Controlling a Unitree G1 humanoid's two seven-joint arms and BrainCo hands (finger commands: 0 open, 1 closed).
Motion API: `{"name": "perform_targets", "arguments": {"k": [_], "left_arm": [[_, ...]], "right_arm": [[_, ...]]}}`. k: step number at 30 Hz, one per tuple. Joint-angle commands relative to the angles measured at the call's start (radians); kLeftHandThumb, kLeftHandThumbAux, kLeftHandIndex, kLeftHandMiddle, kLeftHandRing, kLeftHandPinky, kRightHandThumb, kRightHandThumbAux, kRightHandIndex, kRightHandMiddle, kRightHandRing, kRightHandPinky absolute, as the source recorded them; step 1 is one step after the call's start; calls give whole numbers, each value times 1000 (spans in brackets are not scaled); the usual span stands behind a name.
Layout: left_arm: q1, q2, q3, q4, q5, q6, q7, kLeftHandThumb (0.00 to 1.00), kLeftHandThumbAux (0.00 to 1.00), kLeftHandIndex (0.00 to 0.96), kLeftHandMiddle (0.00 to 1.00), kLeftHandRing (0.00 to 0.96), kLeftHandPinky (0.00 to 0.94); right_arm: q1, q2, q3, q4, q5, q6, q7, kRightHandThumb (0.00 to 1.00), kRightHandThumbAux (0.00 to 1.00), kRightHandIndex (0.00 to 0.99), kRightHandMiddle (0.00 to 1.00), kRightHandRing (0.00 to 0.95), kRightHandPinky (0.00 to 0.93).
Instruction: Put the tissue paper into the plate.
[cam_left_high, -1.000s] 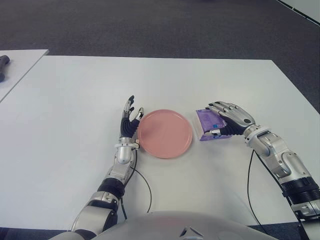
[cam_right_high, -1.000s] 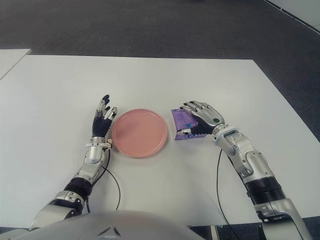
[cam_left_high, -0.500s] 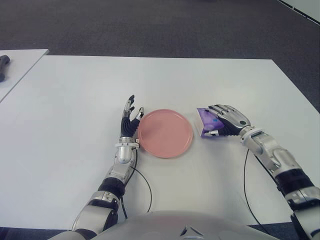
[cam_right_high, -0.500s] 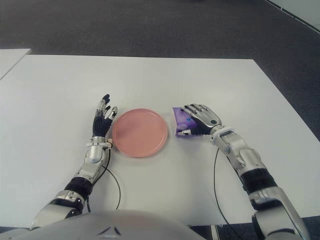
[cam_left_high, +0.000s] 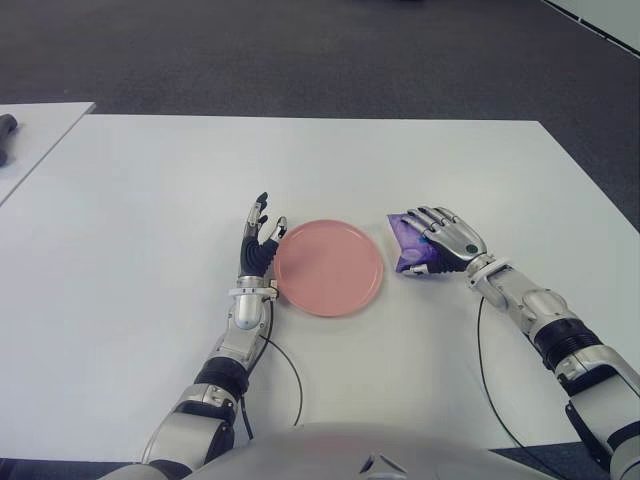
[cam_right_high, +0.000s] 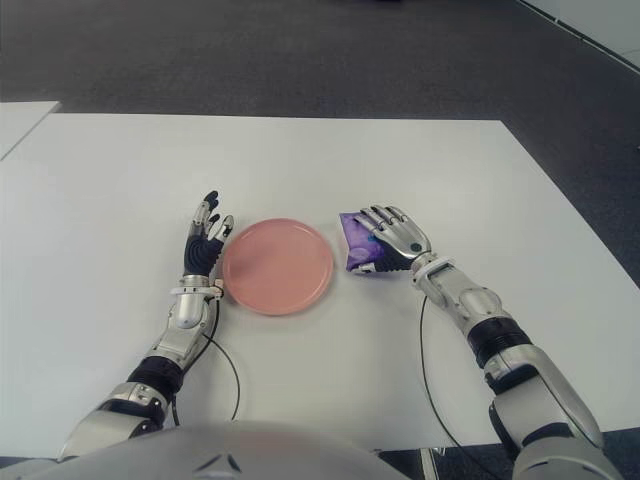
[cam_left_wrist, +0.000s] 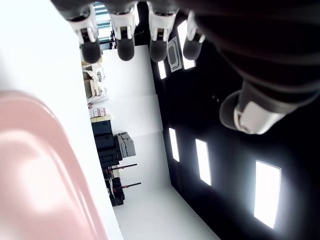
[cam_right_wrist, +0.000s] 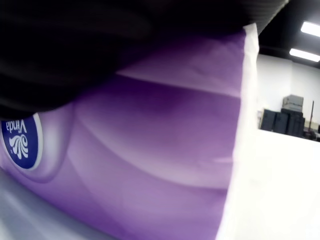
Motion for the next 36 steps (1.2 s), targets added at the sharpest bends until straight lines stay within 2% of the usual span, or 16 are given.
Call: {"name": "perform_targets", "arguments": {"k": [1, 9, 18, 30, 34, 36], "left_arm": [[99, 1, -4, 72, 4, 2, -14, 11, 493, 0, 0, 0, 0], [100, 2, -4, 68, 7, 4, -15, 5, 500, 0, 0, 0, 0], [99, 3, -6, 67, 14, -2, -8, 6, 500, 0, 0, 0, 0], [99, 1, -4, 63, 3, 8, -23, 20, 483, 0, 0, 0, 0], [98, 1, -4, 64, 2, 9, -24, 22, 480, 0, 0, 0, 0], [99, -1, -5, 61, 2, 8, -26, 22, 477, 0, 0, 0, 0]], "right_arm": [[79, 39, 123, 83, -77, -24, 33, 279, 237, 0, 0, 0, 0], [55, 49, 160, 117, -71, -11, -21, 320, 281, 0, 0, 0, 0], [58, 54, 193, 122, -72, -4, -98, 293, 331, 0, 0, 0, 0], [55, 54, 215, 116, -63, 4, -122, 287, 382, 0, 0, 0, 0], [53, 56, 213, 122, -56, -3, -147, 345, 401, 4, 13, 11, 50], [57, 68, 193, 132, -29, -2, -163, 437, 409, 74, 108, 122, 171]]}}
